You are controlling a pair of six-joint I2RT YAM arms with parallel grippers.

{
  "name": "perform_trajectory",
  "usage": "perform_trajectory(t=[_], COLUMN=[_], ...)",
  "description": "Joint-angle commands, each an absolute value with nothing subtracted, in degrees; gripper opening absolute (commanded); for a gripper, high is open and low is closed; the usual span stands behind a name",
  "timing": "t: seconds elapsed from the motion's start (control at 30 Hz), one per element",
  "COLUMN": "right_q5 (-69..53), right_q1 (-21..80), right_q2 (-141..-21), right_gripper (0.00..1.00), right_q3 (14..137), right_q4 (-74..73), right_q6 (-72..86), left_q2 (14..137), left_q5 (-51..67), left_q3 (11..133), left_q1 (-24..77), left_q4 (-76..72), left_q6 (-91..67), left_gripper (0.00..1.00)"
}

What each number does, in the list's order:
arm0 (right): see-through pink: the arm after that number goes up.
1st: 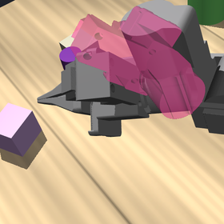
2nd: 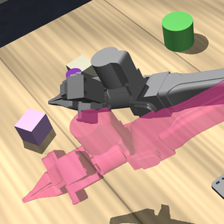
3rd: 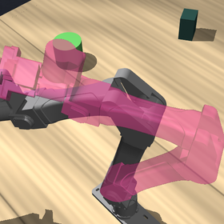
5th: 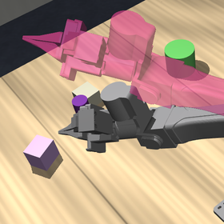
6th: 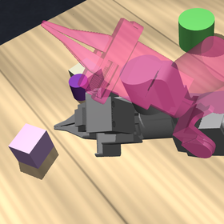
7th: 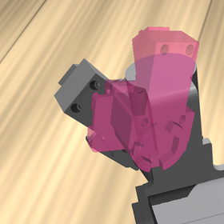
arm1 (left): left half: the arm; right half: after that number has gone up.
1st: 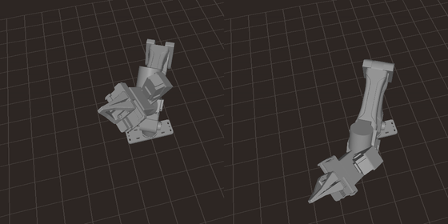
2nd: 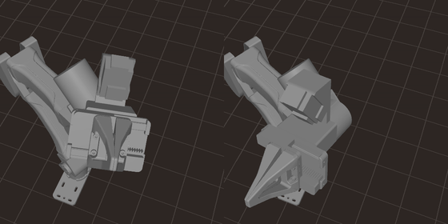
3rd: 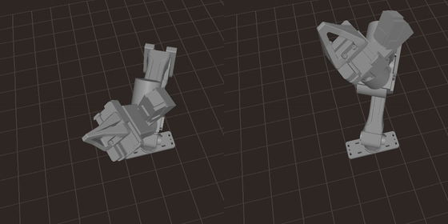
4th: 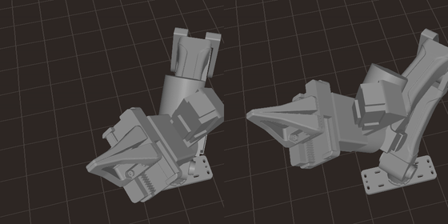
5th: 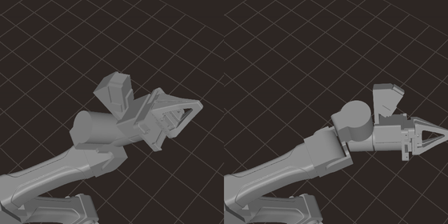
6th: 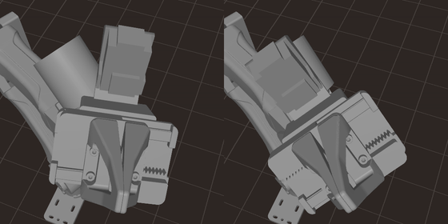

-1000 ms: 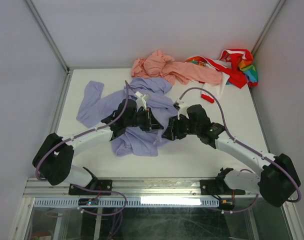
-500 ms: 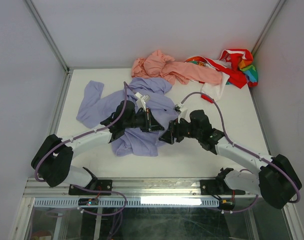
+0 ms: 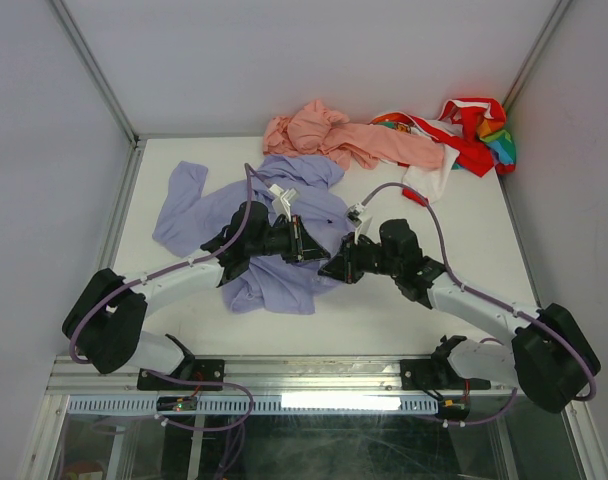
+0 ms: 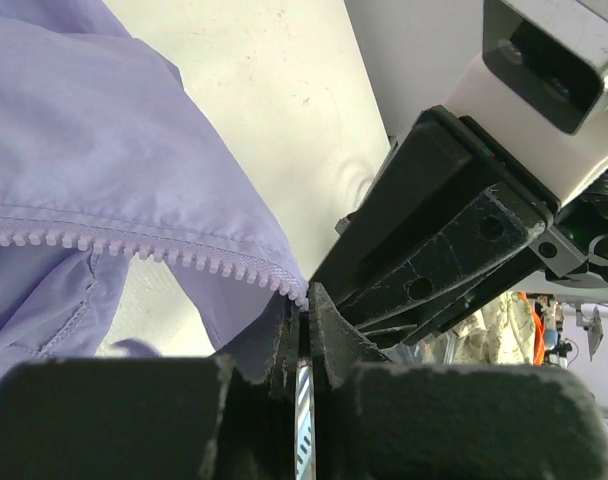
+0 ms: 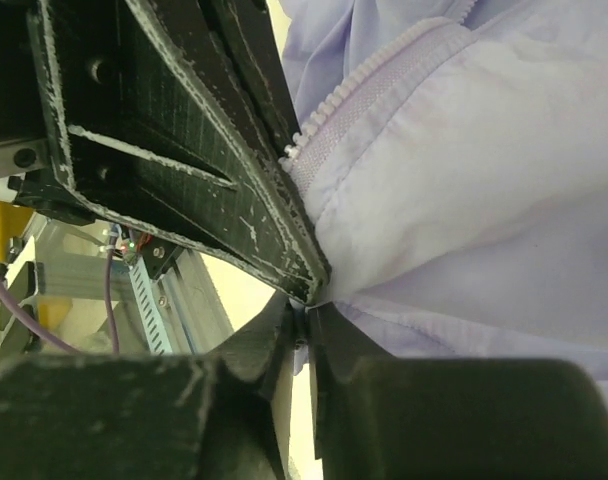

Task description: Zip up the jacket

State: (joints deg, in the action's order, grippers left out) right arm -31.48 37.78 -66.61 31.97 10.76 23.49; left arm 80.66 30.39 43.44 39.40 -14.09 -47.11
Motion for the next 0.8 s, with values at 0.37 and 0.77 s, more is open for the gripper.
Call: perform_trajectory(t=[0.37,0.77], right_q5=[-39.2,-41.8], right_q1=[34.1,33.7], right_q2=[-65.3,-66.9], right_gripper=[0.0,0.0], right_q3=[30.3,30.9], right_q4=[22.6,26.1], right_q6=[28.2,30.7], left_q2=[68.1,67.0], left_q5=[27.1,26.8], left_q3=[34.8,29.9], left_q1=[39.9,39.9], left_q4=[-16.1,-21.8], left_q6=[-44.8,-34.6], left_gripper=[0.48,0.61])
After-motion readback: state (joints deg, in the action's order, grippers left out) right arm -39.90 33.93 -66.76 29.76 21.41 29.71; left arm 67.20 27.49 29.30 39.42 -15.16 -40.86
